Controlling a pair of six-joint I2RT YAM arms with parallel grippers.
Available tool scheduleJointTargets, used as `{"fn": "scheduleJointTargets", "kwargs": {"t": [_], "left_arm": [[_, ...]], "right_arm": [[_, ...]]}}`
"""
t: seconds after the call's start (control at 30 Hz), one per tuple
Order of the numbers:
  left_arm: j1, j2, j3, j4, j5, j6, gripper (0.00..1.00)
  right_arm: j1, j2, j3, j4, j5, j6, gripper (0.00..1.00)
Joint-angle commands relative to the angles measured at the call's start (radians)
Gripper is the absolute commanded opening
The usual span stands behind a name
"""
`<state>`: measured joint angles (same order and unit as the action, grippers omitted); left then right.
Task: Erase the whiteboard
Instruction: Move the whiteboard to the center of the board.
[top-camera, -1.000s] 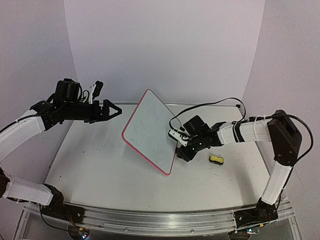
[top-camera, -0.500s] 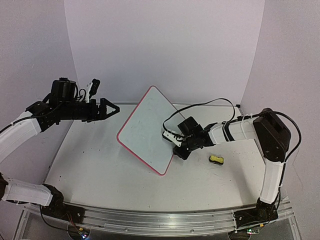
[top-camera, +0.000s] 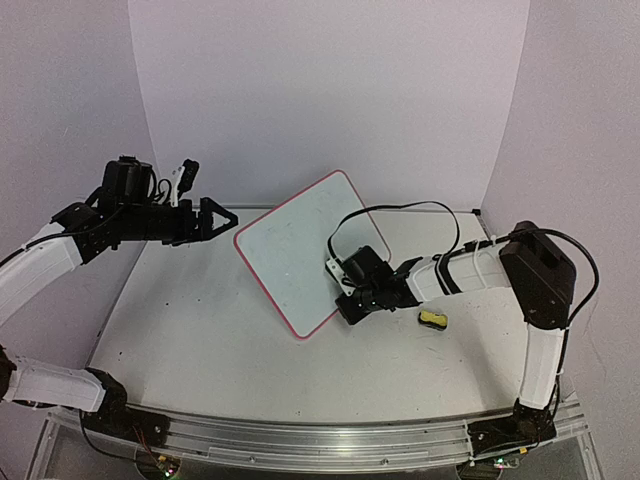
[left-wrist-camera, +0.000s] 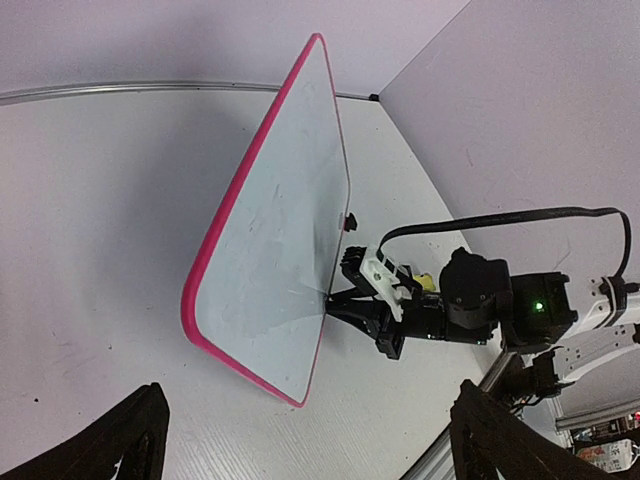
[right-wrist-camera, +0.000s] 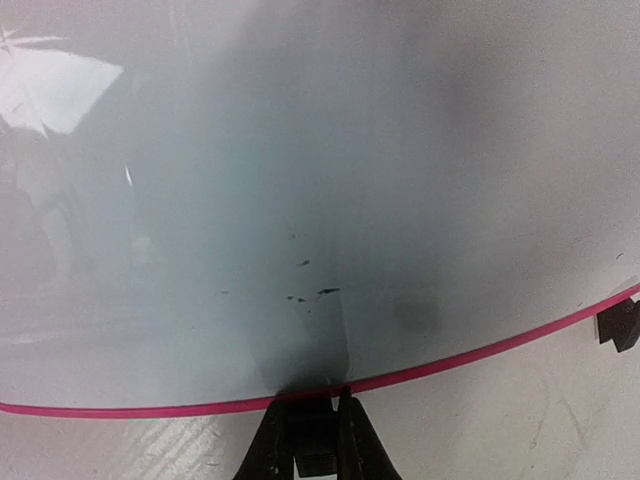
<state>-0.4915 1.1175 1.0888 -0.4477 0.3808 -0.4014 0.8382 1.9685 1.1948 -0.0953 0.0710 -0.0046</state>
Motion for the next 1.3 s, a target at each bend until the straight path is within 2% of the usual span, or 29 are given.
{"fn": "scheduleJointTargets", "kwargs": {"t": [0.0,0.37,0.57,0.7,0.77,1.13,1.27], "left_arm": [[0.005,-0.013,0.012,0.002,-0.029,-0.017,1.0],[0.005,-0.036,0.002,0.004,-0.054,-0.038,1.0],[0.005,-0.054,-0.007,0.005,-0.062,-0.036,1.0],[0.005,-0.051,-0.008,0.004,-0.063,-0.033,1.0],[0.005,-0.048,-0.007,0.005,-0.061,-0.033,1.0],[0.005,-0.035,-0.004,0.015,-0.051,-0.037,1.0],[0.005,-0.044,-0.013,0.015,-0.065,-0.034,1.0]], "right_arm": [[0.055,0.073,0.056,0.053,0.278,0.357,0.0],[0.142,0.289,0.299,0.008,0.422,0.876,0.0],[0.154,0.357,0.421,-0.068,0.458,0.959,0.0],[0.168,0.359,0.437,-0.088,0.497,0.94,0.25],[0.174,0.355,0.434,-0.095,0.513,0.927,0.32],[0.203,0.303,0.403,-0.107,0.542,0.894,0.47],[0.242,0.213,0.351,-0.113,0.569,0.823,0.62]]}}
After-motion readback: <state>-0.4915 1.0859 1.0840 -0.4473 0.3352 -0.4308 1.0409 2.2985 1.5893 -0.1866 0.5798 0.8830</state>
